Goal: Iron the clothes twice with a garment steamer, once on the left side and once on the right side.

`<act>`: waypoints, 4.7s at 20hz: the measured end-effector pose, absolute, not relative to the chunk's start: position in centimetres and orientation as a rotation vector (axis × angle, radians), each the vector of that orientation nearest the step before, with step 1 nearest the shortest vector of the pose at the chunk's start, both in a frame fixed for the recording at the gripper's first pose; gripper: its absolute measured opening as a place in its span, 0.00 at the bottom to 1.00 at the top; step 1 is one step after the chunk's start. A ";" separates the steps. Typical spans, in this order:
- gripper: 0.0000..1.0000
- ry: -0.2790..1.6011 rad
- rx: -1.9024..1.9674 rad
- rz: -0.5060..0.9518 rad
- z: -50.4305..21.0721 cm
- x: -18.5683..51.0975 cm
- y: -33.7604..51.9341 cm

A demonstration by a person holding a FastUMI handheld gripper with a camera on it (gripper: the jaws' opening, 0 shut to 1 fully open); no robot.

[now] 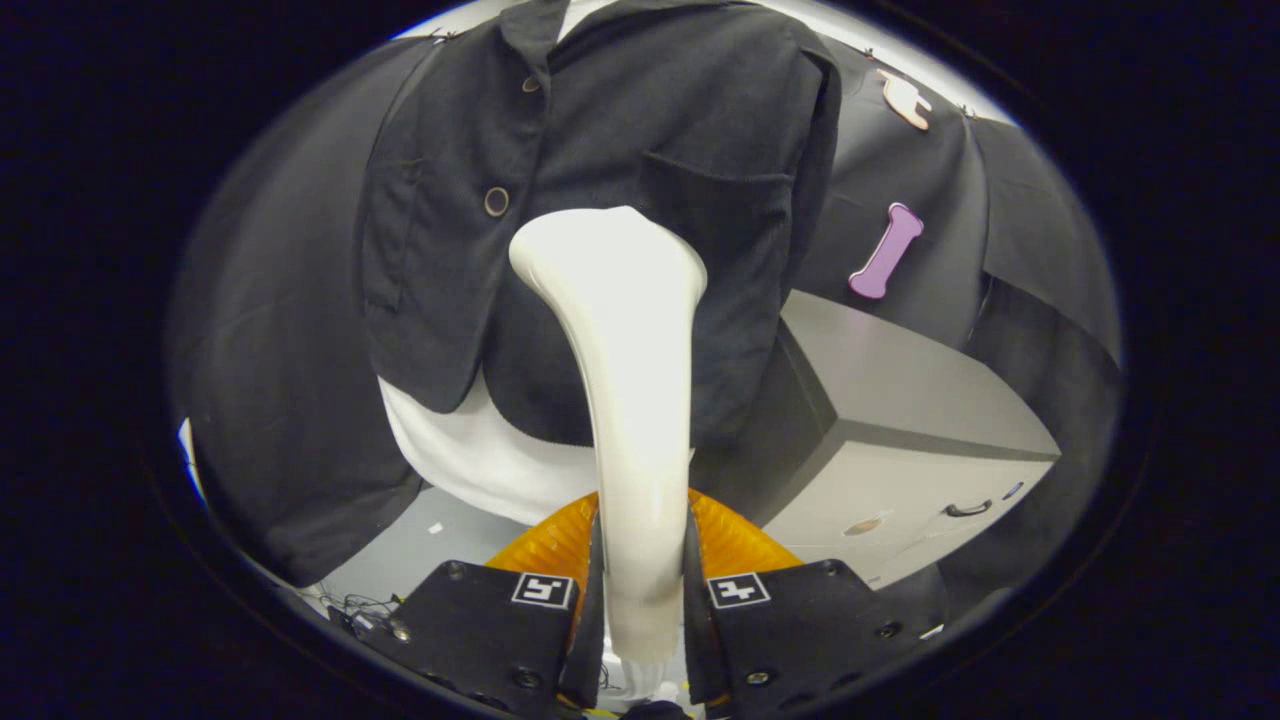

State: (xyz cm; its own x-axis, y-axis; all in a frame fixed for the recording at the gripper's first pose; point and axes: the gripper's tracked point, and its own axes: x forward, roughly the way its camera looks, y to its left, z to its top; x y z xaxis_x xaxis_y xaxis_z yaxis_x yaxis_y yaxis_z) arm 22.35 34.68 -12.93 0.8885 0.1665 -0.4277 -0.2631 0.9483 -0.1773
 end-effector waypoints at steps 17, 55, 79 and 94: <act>0.36 0.422 -0.148 0.270 -10.5 19.6 33.8; 0.35 -0.227 -0.102 0.346 26.1 17.2 56.8; 0.35 -0.064 -0.191 0.311 14.1 18.3 54.2; 0.35 0.050 -0.255 0.311 6.2 18.2 53.1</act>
State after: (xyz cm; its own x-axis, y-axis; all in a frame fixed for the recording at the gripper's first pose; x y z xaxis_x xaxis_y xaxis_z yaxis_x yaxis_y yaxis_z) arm 18.22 53.13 6.22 0.9512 0.2959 -0.0873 -0.3084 0.9203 -0.2406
